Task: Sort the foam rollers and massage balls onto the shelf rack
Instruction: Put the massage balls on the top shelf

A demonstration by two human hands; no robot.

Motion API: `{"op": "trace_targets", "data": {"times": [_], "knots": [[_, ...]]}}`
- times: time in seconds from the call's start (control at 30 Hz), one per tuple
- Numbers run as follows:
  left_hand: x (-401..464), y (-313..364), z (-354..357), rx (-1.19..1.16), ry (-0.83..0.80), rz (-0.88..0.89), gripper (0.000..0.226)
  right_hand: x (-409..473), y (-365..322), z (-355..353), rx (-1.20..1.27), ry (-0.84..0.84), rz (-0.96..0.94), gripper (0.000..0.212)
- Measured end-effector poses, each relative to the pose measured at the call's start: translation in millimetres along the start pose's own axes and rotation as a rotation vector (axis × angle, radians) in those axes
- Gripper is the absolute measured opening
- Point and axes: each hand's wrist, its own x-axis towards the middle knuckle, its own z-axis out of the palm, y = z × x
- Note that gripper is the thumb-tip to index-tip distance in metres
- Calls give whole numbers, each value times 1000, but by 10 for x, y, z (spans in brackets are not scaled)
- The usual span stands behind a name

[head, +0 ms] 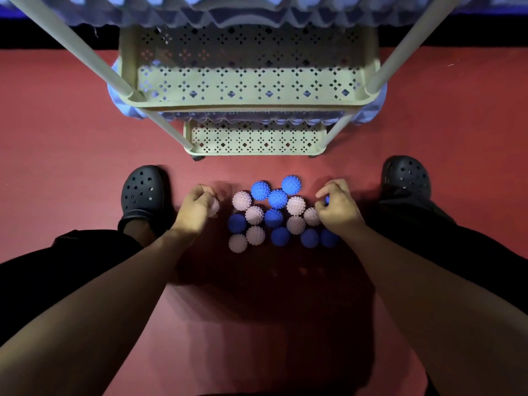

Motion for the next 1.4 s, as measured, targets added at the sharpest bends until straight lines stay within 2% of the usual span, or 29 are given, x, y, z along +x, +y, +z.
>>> {"op": "trace_targets", "data": {"times": [0.07, 0.17, 0.23, 0.33, 0.43, 0.53, 0.63, 0.73, 0.83, 0.97, 1.07, 1.23, 1.4], "knots": [[89, -29, 19, 121, -22, 6, 13, -30, 16, -30, -66, -80, -1, 23], [160, -31, 80, 593, -50, 18, 45, -47, 87, -43, -177, -230, 26, 29], [174, -12, 144, 853, -119, 109, 57, -38, 153, -35, -232, -310, -9, 39], [265, -60, 171, 918, -200, 194, 69, -20, 233, -4, -245, -333, -54, 58], [336, -99, 193, 991, -260, 194, 68, -7, 257, 43, -247, -293, -81, 60], [330, -72, 253, 961, -247, 185, 59, 15, 255, 70, -239, -282, -105, 48], [289, -15, 264, 833, -231, 122, 50, -17, 266, 26, -165, -270, -43, 37], [154, 103, 194, 780, -199, 69, 40, -138, 204, -112, -54, -223, -12, 39], [-112, 341, 127, 715, -180, 135, 39, -315, -35, -383, 1, -221, -29, 50], [-698, 865, 9, 609, -248, 268, 57, -656, -586, -939, 129, -204, -65, 55], [-1215, 1357, -122, 561, -236, 443, 35, -1019, -1044, -1455, 330, -232, -60, 47], [-2131, 2267, -465, 547, -210, 584, 34, -1683, -1731, -2326, 348, -110, -257, 30], [-3080, 3168, -848, 535, -91, 746, 36, -2451, -2459, -3207, 259, 56, -430, 37]]}}
